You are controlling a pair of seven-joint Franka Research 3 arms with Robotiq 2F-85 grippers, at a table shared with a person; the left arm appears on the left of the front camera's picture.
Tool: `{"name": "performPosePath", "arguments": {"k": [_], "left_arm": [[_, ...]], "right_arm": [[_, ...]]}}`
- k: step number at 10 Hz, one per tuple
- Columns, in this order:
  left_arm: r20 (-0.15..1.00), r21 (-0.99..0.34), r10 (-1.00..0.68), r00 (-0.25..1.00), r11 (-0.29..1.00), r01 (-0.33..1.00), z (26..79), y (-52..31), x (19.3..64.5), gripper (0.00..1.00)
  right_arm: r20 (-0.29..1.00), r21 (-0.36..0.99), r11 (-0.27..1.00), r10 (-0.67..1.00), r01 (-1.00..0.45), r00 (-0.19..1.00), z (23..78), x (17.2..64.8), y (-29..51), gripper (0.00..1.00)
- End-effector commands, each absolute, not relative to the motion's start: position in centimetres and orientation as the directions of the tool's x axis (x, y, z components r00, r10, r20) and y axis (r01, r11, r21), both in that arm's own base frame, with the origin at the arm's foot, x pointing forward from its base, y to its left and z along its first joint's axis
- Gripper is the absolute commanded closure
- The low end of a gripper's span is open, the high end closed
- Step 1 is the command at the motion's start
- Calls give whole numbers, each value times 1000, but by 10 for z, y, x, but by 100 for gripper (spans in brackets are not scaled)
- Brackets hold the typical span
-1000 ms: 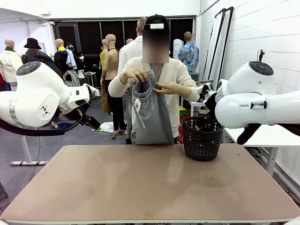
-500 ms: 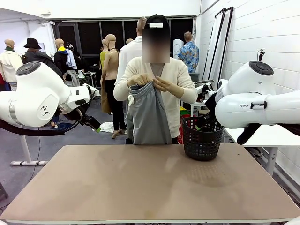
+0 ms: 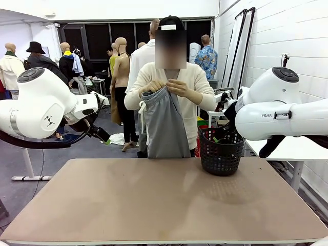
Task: Fold the training pants.
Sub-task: Grab both ends of the Training pants handed by a person.
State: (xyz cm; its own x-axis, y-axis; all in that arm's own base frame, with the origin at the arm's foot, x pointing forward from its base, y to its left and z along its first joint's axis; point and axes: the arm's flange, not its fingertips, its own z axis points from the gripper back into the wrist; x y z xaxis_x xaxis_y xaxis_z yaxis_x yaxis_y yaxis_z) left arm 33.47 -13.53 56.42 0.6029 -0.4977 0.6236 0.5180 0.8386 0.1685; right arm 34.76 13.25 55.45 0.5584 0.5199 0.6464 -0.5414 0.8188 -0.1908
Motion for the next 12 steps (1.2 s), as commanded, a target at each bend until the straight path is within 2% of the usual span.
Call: {"name": "performPosePath", "arguments": {"k": [1, 12], "left_arm": [[624, 156, -493, 607, 839, 521, 564, -135, 335, 0], [624, 156, -493, 607, 839, 521, 564, -135, 335, 0]], "right_arm": [[647, -191, 819, 520, -541, 558, 555, 348, 133, 0], [647, -191, 819, 520, -541, 558, 555, 348, 133, 0]]}}
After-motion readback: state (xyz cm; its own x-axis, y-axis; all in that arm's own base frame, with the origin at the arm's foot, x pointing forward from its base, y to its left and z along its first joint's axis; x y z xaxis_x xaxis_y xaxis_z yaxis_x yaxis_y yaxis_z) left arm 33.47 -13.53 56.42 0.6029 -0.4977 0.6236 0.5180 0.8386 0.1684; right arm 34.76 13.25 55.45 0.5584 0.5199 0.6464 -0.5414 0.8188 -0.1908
